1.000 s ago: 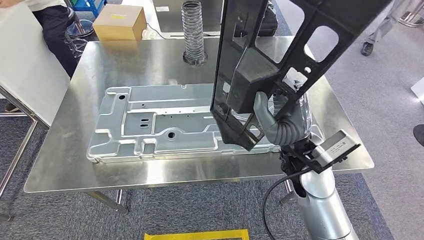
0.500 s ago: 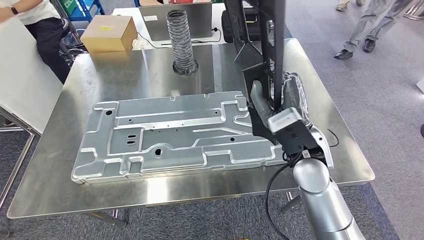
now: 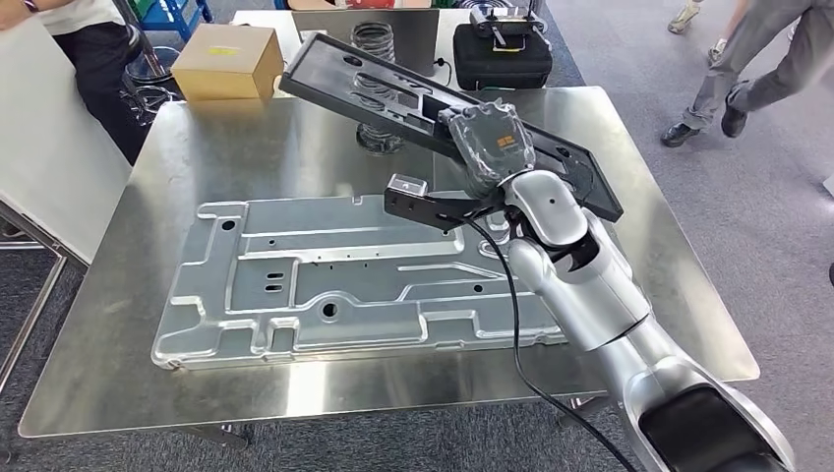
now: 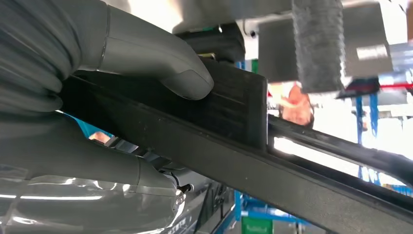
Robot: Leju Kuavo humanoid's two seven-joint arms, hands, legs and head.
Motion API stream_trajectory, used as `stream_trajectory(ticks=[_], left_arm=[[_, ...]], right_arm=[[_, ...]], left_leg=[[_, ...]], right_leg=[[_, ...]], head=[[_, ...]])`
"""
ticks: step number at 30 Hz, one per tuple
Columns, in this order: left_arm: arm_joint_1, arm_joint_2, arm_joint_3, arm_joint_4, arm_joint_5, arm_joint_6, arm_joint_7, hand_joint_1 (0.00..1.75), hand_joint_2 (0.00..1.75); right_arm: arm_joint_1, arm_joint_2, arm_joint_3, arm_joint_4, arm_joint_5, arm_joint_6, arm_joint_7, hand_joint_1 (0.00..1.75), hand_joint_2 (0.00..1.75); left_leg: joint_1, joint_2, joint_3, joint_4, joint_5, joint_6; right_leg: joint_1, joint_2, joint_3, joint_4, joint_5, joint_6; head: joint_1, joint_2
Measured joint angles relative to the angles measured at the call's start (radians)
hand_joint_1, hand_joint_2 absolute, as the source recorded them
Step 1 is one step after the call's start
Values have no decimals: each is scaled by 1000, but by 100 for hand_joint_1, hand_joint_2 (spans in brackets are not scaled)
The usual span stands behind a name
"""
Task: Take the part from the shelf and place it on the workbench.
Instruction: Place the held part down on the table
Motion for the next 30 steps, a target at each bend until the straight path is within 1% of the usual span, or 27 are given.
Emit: stream_trajectory(ticks=[1, 2, 3, 4, 5, 6, 7, 9, 10, 11, 12, 13, 14, 15, 16, 17, 18, 19, 20, 21, 22, 24, 25, 26, 27, 29, 30], left_arm=[[1, 0, 0, 0, 0, 0, 0, 0, 175], [1, 0, 0, 0, 0, 0, 0, 0, 175], [2, 0, 0, 0, 0, 0, 0, 0, 175], [2, 0, 0, 0, 0, 0, 0, 0, 175], [1, 0, 0, 0, 0, 0, 0, 0, 175], [1, 0, -1, 0, 0, 0, 0, 0, 175], [1, 0, -1, 0, 0, 0, -1, 0, 175], [0, 1, -5, 0, 0, -1, -1, 0, 175], [-1, 2, -9, 0, 0, -2, -1, 0, 175], [-2, 3, -15, 0, 0, -3, 0, 0, 175], [-4, 4, -20, 0, 0, -4, 2, 0, 175], [-6, 5, -25, 0, 0, -6, 3, 0, 175], [-8, 6, -30, 0, 0, -7, 5, 0, 175], [-9, 6, -35, 0, 0, -7, 6, 0, 175], [-10, 7, -40, 0, 0, -8, 5, 0, 175], [-10, 7, -44, 0, 0, -9, 2, 0, 175], [-10, 8, -48, 0, 0, -11, -3, 0, 175], [-10, 8, -51, 0, 0, -13, -9, 0, 175], [-10, 9, -55, 0, 0, -14, -15, 0, 175], [-10, 9, -58, 0, 0, -14, -19, 0, 175], [-10, 8, -61, 0, 0, -12, -22, 0, 175], [-8, 7, -65, 0, 0, -7, -27, 0, 175], [-8, 5, -65, 0, 0, -4, -32, 0, 175], [-7, 4, -66, 0, 0, -3, -36, 0, 175], [-7, 2, -66, 0, 0, -2, -41, 0, 175], [-7, 1, -67, 0, 0, -4, -50, 0, 175], [-6, 1, -68, 0, 0, -6, -54, 0, 175]], right_arm=[[-1, 0, 6, 10, 0, 0, 1, 175, 175], [-3, 0, 11, 18, 0, 0, 2, 175, 175], [-7, 0, 15, 24, -1, 1, 2, 175, 175], [-14, 0, 18, 29, -1, 5, 1, 175, 175], [-22, 1, 22, 34, -1, 13, -1, 175, 175], [-29, 3, 27, 41, 0, 25, -3, 175, 175], [-38, 6, 35, 50, 3, 40, -7, 175, 175], [-60, 23, 60, 91, 21, 73, -19, 175, 175], [-74, 37, 78, 126, 34, 84, -28, 175, 175], [-89, 57, 101, 167, 46, 90, -39, 175, 175], [-100, 81, 128, 217, 57, 88, -54, 175, 175], [-107, 107, 159, 270, 64, 80, -70, 175, 175], [-108, 134, 192, 322, 68, 70, -85, 175, 175], [-103, 158, 224, 371, 70, 60, -99, 175, 175], [-96, 179, 251, 411, 69, 53, -113, 175, 175], [-87, 197, 274, 443, 60, 48, -131, 175, 175], [-79, 215, 291, 470, 42, 46, -154, 175, 175], [-69, 232, 305, 491, 14, 47, -179, 175, 175], [-57, 247, 317, 508, -20, 52, -204, 175, 175], [-42, 260, 328, 522, -56, 62, -227, 175, 175], [-25, 270, 339, 533, -88, 73, -247, 175, 175], [0, 285, 363, 549, -139, 92, -283, 175, 175], [6, 290, 376, 555, -158, 98, -297, 175, 175], [8, 294, 389, 561, -175, 101, -306, 175, 175], [8, 297, 403, 567, -189, 103, -311, 175, 175], [10, 300, 429, 580, -219, 103, -316, 175, 175], [11, 300, 440, 586, -232, 102, -317, 175, 175]], left_leg=[[0, -2, 3, 1, -4, -2], [0, -3, 7, 3, -8, -4], [0, -4, 10, 5, -12, -7], [-2, -4, 12, 8, -17, -11], [-4, -4, 13, 10, -21, -16], [-6, -3, 13, 11, -25, -21], [-8, -2, 13, 11, -27, -26], [-5, 1, 15, 11, -33, -37], [-4, 1, 11, 24, -43, -43], [-2, 1, -3, 56, -63, -48], [-1, 1, -29, 112, -91, -53], [-1, 1, -64, 183, -123, -57], [0, 1, -100, 253, -148, -60], [0, 1, -126, 298, -157, -61], [0, 1, -134, 306, -147, -61], [0, 2, -122, 270, -118, -59], [0, 1, -92, 200, -78, -57], [-1, 1, -57, 125, -45, -53], [-2, 1, -28, 63, -22, -48], [-4, 0, -9, 27, -12, -43], [-6, 0, -3, 15, -13, -38], [-5, 2, 0, 13, -13, -29], [-3, 4, 2, 11, -12, -23], [0, 6, 5, 9, -12, -18], [1, 9, 8, 7, -12, -14], [1, 14, 9, 7, -13, -10], [0, 16, 10, 8, -14, -10]], right_leg=[[-2, -1, -6, -7, 22, 1], [-4, -3, 8, -55, 61, 0], [-4, -6, 36, -128, 105, -3], [-2, -8, 66, -199, 139, -6], [1, -10, 87, -251, 160, -11], [3, -10, 98, -279, 166, -15], [5, -10, 100, -285, 163, -20], [4, -7, 102, -291, 163, -32], [3, -6, 105, -295, 164, -38], [2, -5, 108, -299, 165, -44], [2, -5, 111, -301, 165, -49], [3, -5, 113, -301, 163, -53], [5, -4, 114, -301, 161, -56], [7, -4, 117, -300, 160, -57], [9, -3, 119, -300, 158, -58], [10, -3, 121, -299, 156, -58], [11, -4, 123, -298, 153, -57], [13, -3, 124, -296, 151, -54], [15, -3, 125, -294, 148, -52], [18, -3, 125, -293, 146, -48], [19, -3, 125, -293, 145, -45], [18, -3, 126, -290, 141, -36], [18, -3, 123, -278, 131, -30], [17, -3, 112, -250, 113, -25], [15, -4, 91, -201, 85, -19], [11, -5, 27, -66, 23, -13], [8, -5, 3, -16, 8, -11]], head=[[0, 0], [0, 0], [0, 0], [0, 0], [0, 0], [-1, 0], [-2, 0], [-2, 0], [-3, 0], [-3, 0], [-4, 0], [-5, 0], [-5, 0], [-5, 0], [-5, 0], [-5, 0], [-5, 0], [-5, 0], [-5, 0], [-5, 0], [-5, 0], [-5, 0], [-4, 0], [-2, 0], [-1, 0], [3, 0], [3, 0]])
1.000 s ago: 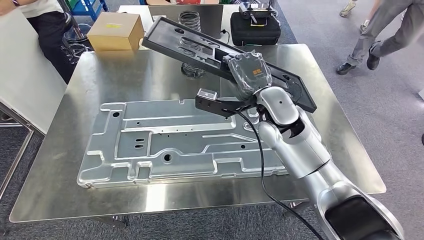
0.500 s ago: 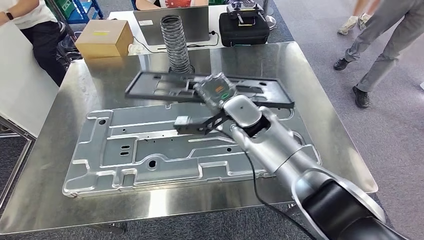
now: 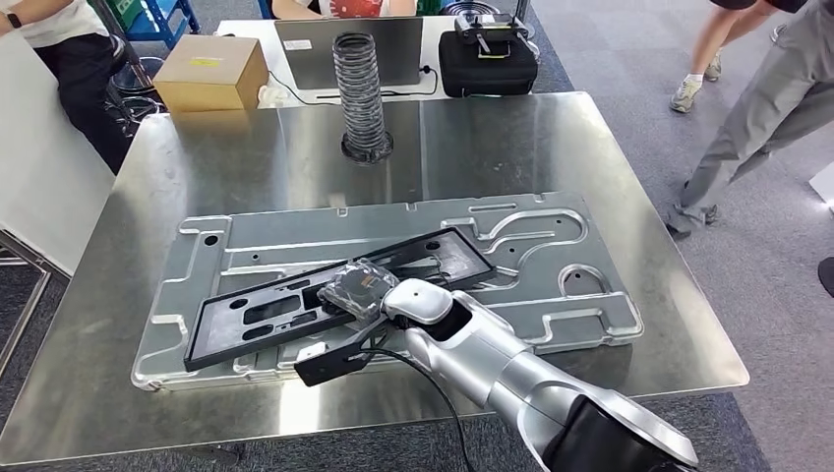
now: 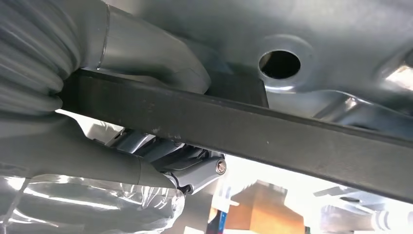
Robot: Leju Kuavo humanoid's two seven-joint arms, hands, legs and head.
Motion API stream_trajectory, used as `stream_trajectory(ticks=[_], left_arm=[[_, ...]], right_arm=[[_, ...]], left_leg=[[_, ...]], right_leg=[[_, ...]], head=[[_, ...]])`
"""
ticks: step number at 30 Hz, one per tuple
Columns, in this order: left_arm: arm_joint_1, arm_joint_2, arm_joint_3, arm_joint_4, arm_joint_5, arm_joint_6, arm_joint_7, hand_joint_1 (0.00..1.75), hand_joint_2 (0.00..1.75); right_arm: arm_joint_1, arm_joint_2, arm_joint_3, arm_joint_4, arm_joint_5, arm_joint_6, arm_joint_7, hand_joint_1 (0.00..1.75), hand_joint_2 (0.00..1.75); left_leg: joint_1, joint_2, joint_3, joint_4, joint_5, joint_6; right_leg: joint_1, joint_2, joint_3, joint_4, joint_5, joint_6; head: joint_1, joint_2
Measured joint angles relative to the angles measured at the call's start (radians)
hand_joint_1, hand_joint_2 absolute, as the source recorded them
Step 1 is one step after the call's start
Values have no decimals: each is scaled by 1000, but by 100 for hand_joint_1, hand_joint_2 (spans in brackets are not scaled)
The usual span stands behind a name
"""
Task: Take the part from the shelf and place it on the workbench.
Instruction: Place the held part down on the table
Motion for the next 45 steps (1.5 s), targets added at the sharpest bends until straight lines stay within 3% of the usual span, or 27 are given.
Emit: stream_trajectory(ticks=[1, 2, 5, 7, 9, 10, 12, 14, 15, 16, 17, 19, 21, 22, 26, 28, 30, 31, 32, 33, 34, 36, 37, 38, 42, 43, 45], left_arm=[[1, 0, -2, 0, 0, -4, -3, 0, 175], [1, -1, -3, 0, 0, -10, -6, 0, 175], [0, -2, -7, 0, 0, -23, -12, 0, 175], [0, -3, -8, 0, 0, -25, -15, 0, 175], [0, -3, -8, 0, 0, -25, -16, 0, 175], [0, -3, -8, 0, 0, -24, -16, 0, 175], [0, -4, -11, 0, 0, -20, -16, 0, 87], [2, -5, -15, 0, 0, -18, -17, 0, 0], [3, -5, -16, 0, 0, -18, -18, 0, 0], [4, -5, -16, 0, 0, -19, -18, 0, 0], [5, -6, -16, 0, 0, -18, -18, 0, 0], [5, -6, -16, 0, 0, -14, -19, 0, 0], [3, -6, -16, 0, 0, -12, -20, 0, 0], [3, -5, -16, 0, 0, -12, -21, 0, 0], [6, -6, -13, 0, 0, -14, -26, 0, 0], [7, -7, -8, 0, 0, -16, -32, 0, 0], [8, -7, -2, 0, 0, -18, -37, 0, 0], [9, -7, 1, 0, 0, -19, -39, 0, 0], [11, -7, 2, 0, 0, -19, -39, 0, 0], [11, -7, 3, 0, 0, -19, -40, 0, 0], [12, -7, 4, 0, 0, -19, -40, 0, 0], [10, -7, 6, 0, 0, -19, -41, 0, 0], [10, -7, 6, 0, 0, -19, -41, 0, 0], [9, -7, 7, 0, 0, -19, -41, 0, 0], [9, -8, 16, 0, 0, -19, -42, 0, 0], [8, -8, 19, 0, 0, -19, -42, 0, 0], [10, -8, 25, 0, -1, -18, -42, 0, 0]], right_arm=[[-1, 0, 11, 6, -14, 0, 0, 175, 175], [-2, 0, 21, 11, -27, 0, 1, 175, 175], [-8, 0, 48, 19, -59, -1, 0, 175, 175], [-9, 0, 63, 20, -70, -1, -2, 87, 87], [-9, 2, 73, 21, -80, -2, -1, 0, 0], [-7, 3, 76, 22, -88, -3, 1, 0, 0], [-3, 5, 82, 25, -108, -8, 5, 0, 0], [2, 6, 87, 26, -129, -15, 8, 0, 0], [5, 6, 89, 26, -140, -18, 9, 0, 0], [6, 5, 89, 25, -153, -19, 11, 0, 0], [7, 5, 89, 23, -166, -19, 12, 0, 0], [7, 4, 88, 8, -206, -13, 14, 0, 0], [7, 0, 80, -14, -266, 4, 11, 0, 0], [8, -3, 72, -27, -304, 16, 6, 0, 0], [14, -25, -4, -104, -505, 65, -19, 0, 0], [15, -44, -63, -151, -597, 73, -35, 0, 0], [21, -66, -119, -190, -655, 72, -49, 0, 0], [26, -76, -142, -204, -671, 72, -54, 0, 0], [32, -84, -162, -216, -679, 72, -56, 0, 0], [36, -90, -178, -226, -683, 71, -58, 0, 0], [39, -95, -191, -236, -685, 71, -58, 0, 0], [42, -100, -209, -253, -686, 71, -58, 0, 0], [42, -102, -215, -260, -687, 70, -58, 0, 0], [43, -103, -220, -266, -688, 70, -58, 0, 0], [55, -110, -248, -290, -752, 61, -80, 0, 0], [58, -111, -262, -301, -785, 59, -92, 0, 0], [72, -119, -304, -330, -875, 72, -117, 0, 0]], left_leg=[[0, 1, 1, 0, 0, 0], [0, 2, 3, 0, -1, -1], [-2, 1, 12, 1, -3, -7], [-3, 0, 15, 1, -4, -17], [-2, 0, 18, -1, -4, -29], [0, 0, 17, 3, -9, -35], [1, -1, -9, 66, -52, -44], [3, -2, -66, 199, -122, -51], [4, -2, -91, 258, -144, -54], [4, -2, -102, 285, -147, -55], [4, -2, -95, 273, -131, -55], [5, -2, -31, 144, -65, -50], [2, -2, 27, 25, -26, -41], [0, -3, 37, 2, -23, -36], [0, -6, 31, -6, -17, -18], [6, -5, 31, -14, -10, -6], [6, -5, 29, -15, -8, 0], [6, -5, 28, -14, -8, 1], [6, -5, 28, -14, -8, 1], [6, -6, 28, -13, -9, 0], [6, -6, 28, -11, -10, -1], [4, -6, 28, -7, -13, -6], [2, -6, 26, -4, -15, -10], [1, -7, 24, -3, -16, -14], [3, -6, 22, 4, -26, -36], [4, -6, 13, 28, -42, -40], [6, -6, -36, 139, -101, -45]], right_leg=[[-2, 0, -7, 16, 3, 1], [-3, 0, 9, -12, 24, 0], [-1, -2, 122, -219, 106, -11], [3, -2, 153, -278, 116, -19], [5, -2, 157, -282, 121, -29], [3, -3, 160, -287, 124, -35], [-2, -5, 164, -297, 131, -46], [-1, -5, 162, -298, 133, -50], [0, -5, 161, -297, 133, -51], [0, -4, 161, -296, 132, -51], [1, -2, 160, -295, 132, -51], [1, 1, 161, -291, 131, -48], [4, 3, 157, -286, 129, -42], [6, 4, 154, -284, 129, -38], [8, 3, 145, -279, 128, -18], [7, 2, 120, -224, 91, -7], [2, 1, 57, -91, 25, 2], [0, 1, 25, -25, 1, 5], [-1, 1, 5, 13, -5, 8], [-3, 0, 4, 9, 9, 8], [-4, 0, 24, -36, 40, 7], [-2, 0, 93, -185, 110, -2], [0, -1, 119, -241, 130, -7], [2, -1, 132, -273, 138, -12], [2, -3, 138, -293, 143, -31], [-1, -4, 141, -299, 145, -36], [-3, -5, 145, -304, 146, -40]], head=[[1, 0], [1, 0], [0, 0], [-1, 0], [0, 0], [-1, 0], [-6, 0], [-10, 0], [-10, 0], [-10, 0], [-11, 0], [-11, 0], [-10, 0], [-10, 0], [-10, 0], [-5, 0], [-1, 0], [-1, 0], [-1, 0], [-1, 0], [-1, 0], [-1, 0], [-1, 0], [-2, 0], [-2, 0], [-3, 0], [-6, 0]])
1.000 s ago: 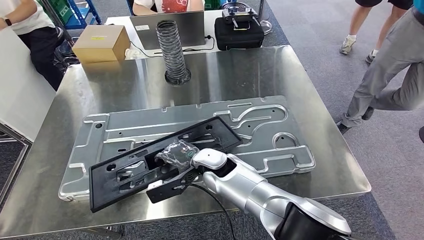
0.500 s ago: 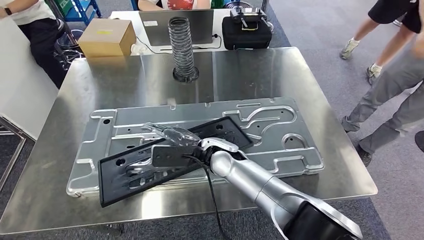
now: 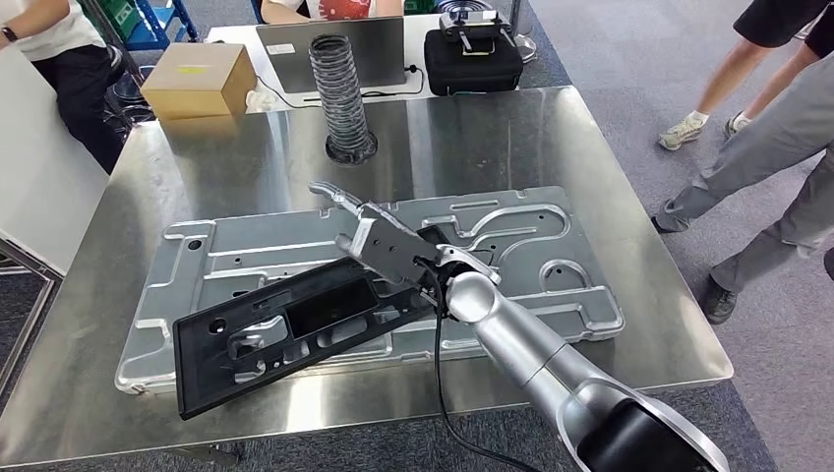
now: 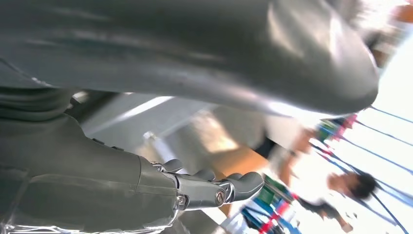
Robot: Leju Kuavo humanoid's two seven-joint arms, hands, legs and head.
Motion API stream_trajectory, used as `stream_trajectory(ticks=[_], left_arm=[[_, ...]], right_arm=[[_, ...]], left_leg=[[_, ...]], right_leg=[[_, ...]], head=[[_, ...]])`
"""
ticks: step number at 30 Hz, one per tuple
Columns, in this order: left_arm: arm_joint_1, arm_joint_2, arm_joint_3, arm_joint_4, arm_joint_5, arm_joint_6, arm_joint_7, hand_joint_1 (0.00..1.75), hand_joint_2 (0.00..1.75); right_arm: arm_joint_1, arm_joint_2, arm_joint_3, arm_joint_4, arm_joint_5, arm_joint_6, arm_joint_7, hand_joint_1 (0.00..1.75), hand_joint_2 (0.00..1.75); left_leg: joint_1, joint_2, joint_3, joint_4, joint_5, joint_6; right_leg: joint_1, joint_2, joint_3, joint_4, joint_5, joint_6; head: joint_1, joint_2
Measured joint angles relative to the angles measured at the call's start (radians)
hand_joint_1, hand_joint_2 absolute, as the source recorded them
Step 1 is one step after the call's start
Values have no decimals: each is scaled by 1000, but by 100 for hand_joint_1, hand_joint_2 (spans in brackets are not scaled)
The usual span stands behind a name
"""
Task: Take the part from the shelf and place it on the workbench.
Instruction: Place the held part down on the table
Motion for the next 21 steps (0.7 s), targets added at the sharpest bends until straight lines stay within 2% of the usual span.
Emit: stream_trajectory(ticks=[1, 2, 3, 4, 6, 7, 9, 11, 12, 13, 14, 16, 17, 18, 19, 20, 21], left_arm=[[2, 0, 5, 0, 0, 0, -1, 0, 0], [5, 0, 13, 0, 0, 0, -3, 0, 0], [10, 0, 23, 0, 0, 1, -5, 0, 0], [14, -1, 34, 0, 0, 2, -8, 0, 0], [20, -1, 59, 0, 0, 6, -15, 0, 0], [19, -2, 71, 0, 0, 9, -18, 0, 0], [19, -2, 90, 0, 0, 13, -20, 0, 0], [22, -4, 100, 0, 0, 16, -20, 0, 0], [23, -5, 102, 0, 0, 16, -20, 0, 0], [24, -6, 103, 0, 0, 17, -19, 0, 0], [23, -6, 103, 0, 0, 17, -18, 0, 0], [20, -6, 103, 0, 0, 16, -17, 0, 0], [20, -6, 103, 0, 0, 17, -16, 0, 0], [20, -6, 103, 0, 0, 17, -16, 0, 0], [21, -6, 103, 0, 0, 17, -16, 0, 0], [21, -6, 103, 0, 0, 17, -16, 0, 0], [20, -6, 103, 0, 0, 17, -16, 0, 0]], right_arm=[[16, -9, -28, -22, -57, 13, -16, 0, 0], [38, -21, -61, -49, -120, 25, -33, 0, 0], [62, -34, -103, -86, -176, 25, -54, 0, 0], [84, -46, -149, -131, -211, 6, -73, 0, 0], [125, -62, -246, -248, -203, -93, -105, 0, 0], [152, -68, -293, -321, -166, -165, -118, 0, 0], [225, -79, -373, -476, -72, -310, -142, 0, 0], [319, -89, -429, -625, 21, -425, -167, 0, 0], [365, -93, -446, -690, 62, -467, -178, 0, 0], [406, -98, -458, -743, 95, -496, -186, 0, 0], [445, -102, -465, -788, 120, -516, -191, 0, 0], [516, -110, -475, -856, 141, -543, -199, 0, 0], [548, -113, -478, -883, 143, -554, -201, 0, 0], [575, -116, -482, -905, 143, -563, -203, 0, 0], [594, -120, -485, -923, 143, -570, -205, 0, 0], [607, -122, -487, -939, 143, -573, -206, 0, 0], [616, -124, -489, -954, 143, -574, -206, 0, 0]], left_leg=[[1, 0, -32, 67, -27, -2], [1, 0, -57, 116, -41, -4], [2, 0, -65, 129, -34, -4], [2, 0, -54, 102, -10, -4], [3, 0, 3, -20, 54, -1], [2, -2, 30, -75, 72, 4], [-1, -5, 53, -122, 78, 14], [-2, -7, 53, -126, 81, 26], [-1, -7, 52, -128, 84, 31], [-1, -6, 51, -131, 88, 38], [0, -5, 49, -133, 91, 45], [-3, -3, 39, -133, 97, 55], [-4, -2, 33, -133, 100, 58], [-6, -2, 26, -131, 104, 59], [-7, -2, 20, -130, 108, 59], [-9, -2, 13, -128, 113, 58], [-10, -2, 8, -127, 118, 56]], right_leg=[[1, -1, 0, 1, -1, -1], [1, -2, 1, 1, -2, -1], [1, -3, 1, 3, -4, 0], [1, -3, 1, 6, -6, 2], [0, -2, 2, 13, -12, 10], [2, -1, 2, 18, -16, 15], [5, -2, 1, 23, -18, 26], [4, -4, 2, 25, -19, 36], [2, -4, 0, 32, -29, 41], [0, -3, -8, 53, -51, 46], [-1, -2, -24, 95, -85, 51], [-2, -2, -75, 227, -163, 57], [-3, -2, -95, 285, -188, 59], [-3, -2, -100, 312, -195, 59], [-3, -2, -84, 297, -182, 57], [-3, -2, -48, 243, -158, 54], [-2, -2, 3, 166, -134, 48]], head=[[-1, 0], [-1, 0], [0, 0], [0, 0], [-1, 0], [-2, 0], [-3, 0], [-2, 0], [-2, 0], [-1, 0], [0, 0], [2, 0], [2, 0], [2, 0], [2, 0], [2, 0], [2, 0]])
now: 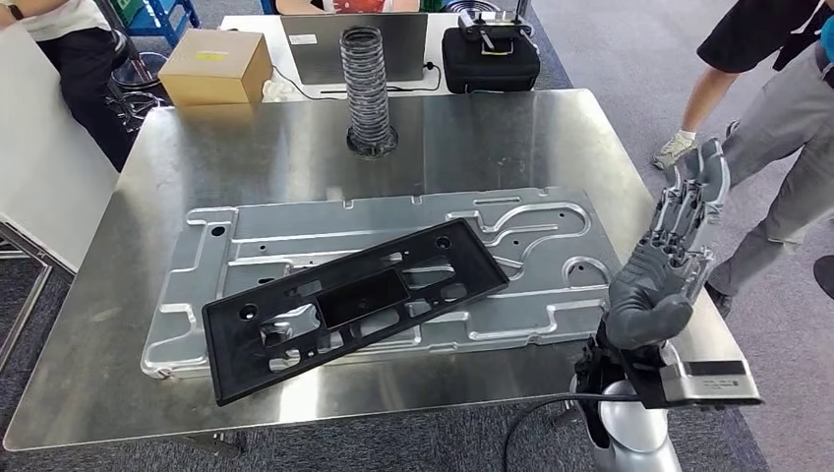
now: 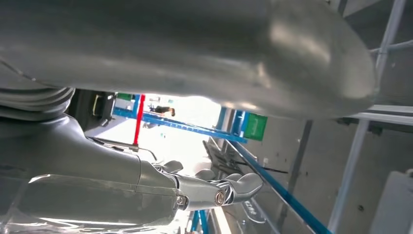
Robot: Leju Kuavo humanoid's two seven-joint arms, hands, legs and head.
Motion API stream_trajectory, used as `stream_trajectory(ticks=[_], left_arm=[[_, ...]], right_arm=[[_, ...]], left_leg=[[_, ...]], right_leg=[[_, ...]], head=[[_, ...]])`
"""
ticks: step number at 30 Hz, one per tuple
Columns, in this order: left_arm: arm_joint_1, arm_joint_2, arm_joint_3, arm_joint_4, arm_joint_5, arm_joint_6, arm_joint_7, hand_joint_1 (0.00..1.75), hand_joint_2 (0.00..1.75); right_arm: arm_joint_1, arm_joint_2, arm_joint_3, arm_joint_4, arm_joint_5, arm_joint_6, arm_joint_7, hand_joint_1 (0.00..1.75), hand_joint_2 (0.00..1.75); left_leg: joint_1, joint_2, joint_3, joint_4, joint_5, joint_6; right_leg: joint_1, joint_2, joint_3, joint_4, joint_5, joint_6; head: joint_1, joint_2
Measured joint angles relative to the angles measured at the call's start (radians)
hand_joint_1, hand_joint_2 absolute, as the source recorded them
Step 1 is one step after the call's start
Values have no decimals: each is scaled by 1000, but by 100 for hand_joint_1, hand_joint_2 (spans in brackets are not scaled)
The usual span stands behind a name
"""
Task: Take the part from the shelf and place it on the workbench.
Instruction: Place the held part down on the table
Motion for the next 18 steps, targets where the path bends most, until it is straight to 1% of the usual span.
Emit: stream_trajectory(ticks=[1, 2, 3, 4, 5, 6, 7, 8, 9, 10, 11, 12, 13, 14, 15, 16, 17, 18], left_arm=[[-1, 0, 0, 0, 0, 0, 0, 0, 0], [-1, -1, 0, 0, 0, 1, 0, 0, 0], [-2, -1, 0, 0, 0, 3, 0, 0, 0], [-1, -1, 0, 0, 0, 5, 0, 0, 0], [-1, -1, 0, 1, 0, 7, 0, 0, 0], [0, 0, 1, 1, 0, 11, 1, 0, 0], [1, 0, 1, 2, 0, 13, 2, 0, 0], [2, 0, 2, 2, 0, 17, 3, 0, 0], [3, 0, 5, 2, 0, 20, 4, 0, 0], [3, 0, 9, 2, 0, 23, 4, 0, 0], [3, 1, 14, 2, 0, 25, 4, 0, 0], [3, 1, 19, 2, 0, 27, 4, 0, 0], [3, 1, 23, 2, 0, 28, 4, 0, 0], [3, 1, 26, 2, 0, 29, 4, 0, 0], [2, 1, 29, 2, 0, 31, 4, 0, 0], [2, 1, 34, 2, 0, 34, 4, 0, 0], [1, 1, 40, 2, 0, 38, 4, 0, 0], [0, 0, 46, 2, 0, 43, 4, 0, 0]], right_arm=[[6, -2, -1, -13, 0, -1, 0, 0, 0], [11, -3, -2, -25, 0, -2, -1, 0, 0], [15, -5, -4, -34, -2, -5, -1, 0, 0], [20, -7, -4, -41, -4, -9, -2, 0, 0], [25, -9, -5, -46, -6, -14, -2, 0, 0], [29, -11, -6, -51, -9, -18, -2, 0, 0], [33, -13, -6, -54, -10, -22, -2, 0, 0], [37, -14, -6, -57, -9, -25, -1, 0, 0], [42, -15, -5, -59, -7, -29, -1, 0, 0], [47, -16, -3, -61, -5, -34, -1, 0, 0], [51, -16, 0, -63, -3, -39, -2, 0, 0], [55, -17, 4, -64, 1, -45, -2, 0, 0], [59, -17, 8, -64, 6, -51, -2, 0, 0], [61, -18, 12, -65, 13, -58, -2, 0, 0], [63, -19, 17, -67, 23, -64, -2, 0, 0], [65, -19, 22, -69, 33, -69, -2, 0, 0], [65, -21, 28, -72, 41, -71, -2, 0, 0], [66, -22, 33, -73, 46, -72, -2, 0, 0]], left_leg=[[-2, -1, -4, 1, 6, -3], [-3, -1, -6, 1, 11, -8], [-4, -1, -8, 1, 17, -13], [-4, -1, -9, -1, 23, -19], [-5, -1, -10, -3, 30, -25], [-5, -1, -14, -1, 26, -30], [-4, -2, -22, 14, 4, -36], [-3, -2, -34, 48, -34, -41], [0, -2, -48, 101, -87, -46], [1, -2, -64, 166, -139, -50], [2, -2, -74, 227, -173, -54], [3, -2, -72, 267, -185, -57], [3, -2, -55, 276, -174, -58], [3, -2, -20, 248, -149, -58], [3, -2, 30, 189, -125, -56], [2, -3, 86, 112, -116, -52], [0, -4, 130, 48, -117, -46], [-3, -5, 157, 1, -124, -39]], right_leg=[[3, 0, 45, -70, 20, -5], [6, 0, 74, -119, 33, -10], [9, 0, 88, -144, 39, -14], [12, 0, 85, -147, 44, -18], [10, 0, 80, -151, 52, -23], [7, -1, 75, -156, 60, -29], [4, -3, 68, -159, 71, -37], [1, -4, 58, -163, 83, -43], [1, -5, 46, -164, 93, -46], [2, -5, 33, -163, 104, -49], [2, -6, 19, -162, 114, -48], [3, -6, 3, -160, 125, -47], [3, -6, -12, -158, 135, -46], [2, -6, -27, -155, 144, -43], [2, -6, -40, -151, 152, -40], [4, -5, -51, -146, 160, -36], [5, -5, -59, -143, 167, -31], [5, -6, -64, -141, 175, -25]], head=[[-1, 0], [-1, 0], [0, 0], [0, 0], [2, 0], [2, 0], [1, 0], [-1, 0], [-2, 0], [-3, 0], [-4, 0], [-3, 0], [-4, 0], [-4, 0], [-4, 0], [-4, 0], [-3, 0], [-4, 0]])
